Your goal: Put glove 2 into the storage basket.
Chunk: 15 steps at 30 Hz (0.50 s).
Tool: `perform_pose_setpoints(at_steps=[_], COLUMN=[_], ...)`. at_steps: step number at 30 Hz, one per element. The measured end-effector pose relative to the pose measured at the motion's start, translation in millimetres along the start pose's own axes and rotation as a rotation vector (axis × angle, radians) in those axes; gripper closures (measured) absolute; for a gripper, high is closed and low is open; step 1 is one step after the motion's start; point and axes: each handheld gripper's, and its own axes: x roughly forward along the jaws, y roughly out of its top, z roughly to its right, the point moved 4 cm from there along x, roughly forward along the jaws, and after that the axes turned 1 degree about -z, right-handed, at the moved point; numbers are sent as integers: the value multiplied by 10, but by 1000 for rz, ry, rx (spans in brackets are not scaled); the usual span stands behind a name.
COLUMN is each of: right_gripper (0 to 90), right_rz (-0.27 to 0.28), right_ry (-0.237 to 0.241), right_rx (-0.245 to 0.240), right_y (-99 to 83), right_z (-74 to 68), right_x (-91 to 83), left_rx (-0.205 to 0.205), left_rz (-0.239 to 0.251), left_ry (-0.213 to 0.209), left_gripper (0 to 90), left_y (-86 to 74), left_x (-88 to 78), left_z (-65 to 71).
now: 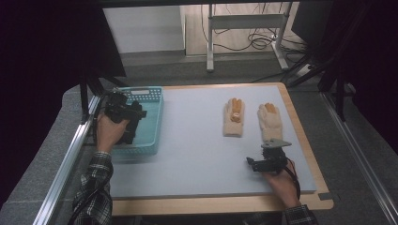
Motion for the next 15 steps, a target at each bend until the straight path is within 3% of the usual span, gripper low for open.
perform_pose_setpoints(at_steps=[1, 3, 7, 9, 15], right_gripper=[142, 142, 142, 142, 142], right_rz=[0, 0, 0, 0, 0], right_ry=[0, 0, 0, 0, 0], right_rx=[0, 0, 0, 0, 0], right_y=[0, 0, 0, 0, 0], right_z=[0, 0, 0, 0, 0], right_x=[0, 0, 0, 0, 0], left_rx=[0, 33, 80, 111, 162], left_rz=[0, 26, 36, 54, 77], left_ry=[0, -28, -36, -51, -99], left_gripper=[0, 0, 0, 0, 0], left_y=[0, 24, 43, 55, 24], left_x=[0, -23, -43, -68, -74], left_z=[0, 149, 294, 438, 712])
